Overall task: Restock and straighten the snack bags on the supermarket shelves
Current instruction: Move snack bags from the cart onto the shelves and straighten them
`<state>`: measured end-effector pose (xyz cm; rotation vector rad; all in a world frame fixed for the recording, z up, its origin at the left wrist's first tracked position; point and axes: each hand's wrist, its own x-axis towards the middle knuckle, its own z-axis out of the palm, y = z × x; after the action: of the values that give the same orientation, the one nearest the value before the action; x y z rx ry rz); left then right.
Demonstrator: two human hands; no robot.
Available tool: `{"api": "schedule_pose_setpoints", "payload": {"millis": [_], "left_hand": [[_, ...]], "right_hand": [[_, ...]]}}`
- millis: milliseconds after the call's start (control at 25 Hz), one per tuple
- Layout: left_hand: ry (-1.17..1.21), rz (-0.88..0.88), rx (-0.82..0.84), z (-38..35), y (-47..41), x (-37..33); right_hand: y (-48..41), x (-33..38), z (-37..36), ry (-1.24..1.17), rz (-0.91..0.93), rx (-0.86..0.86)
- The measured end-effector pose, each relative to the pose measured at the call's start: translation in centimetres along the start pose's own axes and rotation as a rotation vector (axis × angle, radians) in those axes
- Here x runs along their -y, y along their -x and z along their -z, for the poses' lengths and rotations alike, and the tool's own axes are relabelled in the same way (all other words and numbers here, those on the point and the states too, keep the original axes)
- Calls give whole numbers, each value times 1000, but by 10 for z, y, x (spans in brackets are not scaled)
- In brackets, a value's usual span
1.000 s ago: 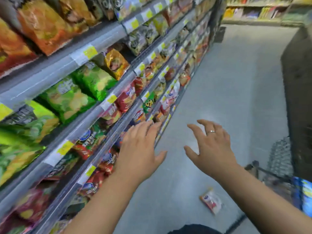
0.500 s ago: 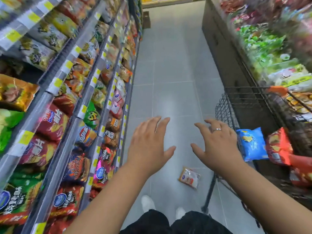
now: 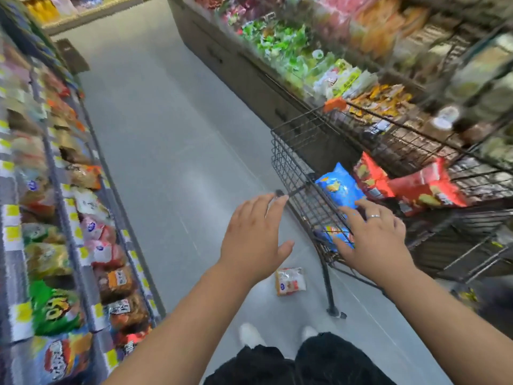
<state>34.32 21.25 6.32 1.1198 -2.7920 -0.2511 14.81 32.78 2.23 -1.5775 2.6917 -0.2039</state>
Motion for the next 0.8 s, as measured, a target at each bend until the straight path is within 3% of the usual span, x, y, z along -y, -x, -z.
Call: {"api": "schedule_pose_setpoints", "payload": {"millis": [320, 800], "left_hand": [[27, -301, 215, -39, -64, -20], [8, -441, 340, -77, -173, -81]], "right_hand": [[15, -36, -20, 37, -303, 113], [-49, -105, -33, -25, -419, 250]]}}
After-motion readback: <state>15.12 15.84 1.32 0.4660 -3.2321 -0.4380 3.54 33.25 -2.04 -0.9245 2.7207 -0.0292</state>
